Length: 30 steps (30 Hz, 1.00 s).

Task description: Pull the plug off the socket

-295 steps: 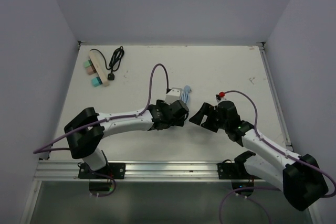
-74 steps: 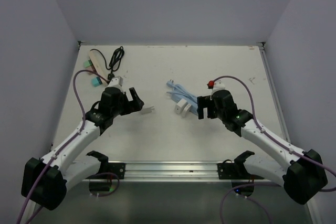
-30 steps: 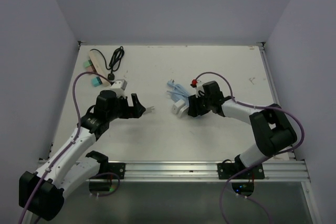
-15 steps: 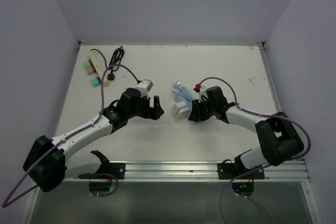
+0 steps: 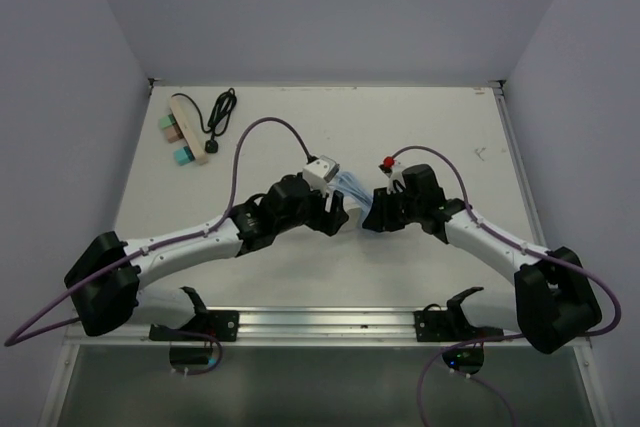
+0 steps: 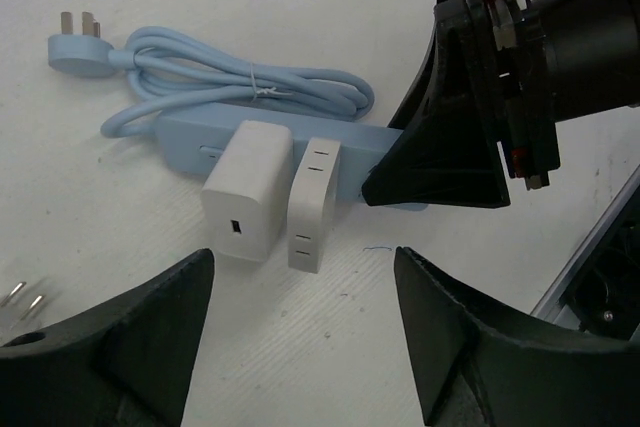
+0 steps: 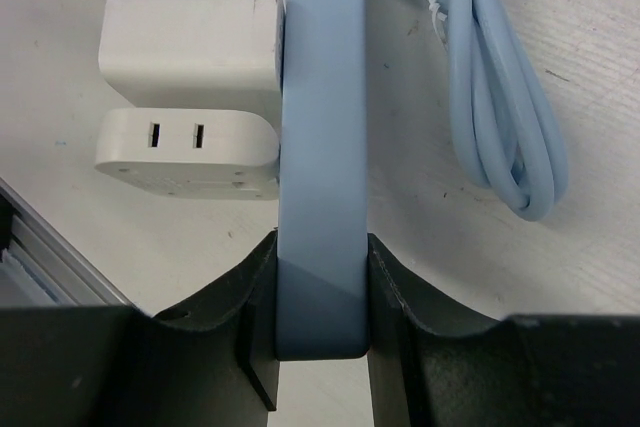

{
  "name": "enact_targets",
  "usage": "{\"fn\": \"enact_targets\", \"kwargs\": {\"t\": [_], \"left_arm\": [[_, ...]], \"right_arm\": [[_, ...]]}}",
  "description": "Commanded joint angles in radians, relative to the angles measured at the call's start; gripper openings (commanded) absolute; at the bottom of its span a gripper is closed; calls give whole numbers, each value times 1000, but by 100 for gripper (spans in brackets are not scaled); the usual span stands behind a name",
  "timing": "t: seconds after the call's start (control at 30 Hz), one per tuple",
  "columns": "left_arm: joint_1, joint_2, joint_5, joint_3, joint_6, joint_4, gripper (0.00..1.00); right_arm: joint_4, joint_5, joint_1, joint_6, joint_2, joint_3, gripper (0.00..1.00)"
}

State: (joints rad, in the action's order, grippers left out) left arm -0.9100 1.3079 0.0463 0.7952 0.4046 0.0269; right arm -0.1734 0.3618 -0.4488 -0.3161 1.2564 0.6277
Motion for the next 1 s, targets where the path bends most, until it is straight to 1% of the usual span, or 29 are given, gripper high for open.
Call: {"fn": "enact_targets", "kwargs": {"t": [0.0, 0.1, 0.13, 0.17, 0.2, 0.3, 0.5, 0.57, 0.97], "left_arm": [[-29, 22, 75, 39, 37, 47, 73], [-36, 36, 67, 38, 106, 45, 67], [-39, 47, 58, 38, 114, 48, 64], [-43, 53, 53, 39, 122, 50, 63], [-52, 60, 46, 41, 129, 51, 59], [-67, 83, 46, 55, 131, 48, 53], [-70, 111, 64, 76, 111, 45, 49], [-72, 120, 61, 82, 100, 50, 45], [-69, 172, 89, 121, 65, 11, 42]], "right_arm": [[6, 16, 1, -38, -54, 24, 0], [2, 5, -1, -44, -57, 15, 0], [-1, 8, 1, -43, -58, 14, 0], [-1, 8, 1, -44, -58, 13, 0], [-3, 8, 1, -44, -58, 12, 0], [-5, 9, 1, -46, -61, 7, 0], [0, 17, 1, -54, -69, 1, 0], [0, 19, 1, -52, -72, 1, 0], [-1, 34, -1, -44, -78, 3, 0]]}}
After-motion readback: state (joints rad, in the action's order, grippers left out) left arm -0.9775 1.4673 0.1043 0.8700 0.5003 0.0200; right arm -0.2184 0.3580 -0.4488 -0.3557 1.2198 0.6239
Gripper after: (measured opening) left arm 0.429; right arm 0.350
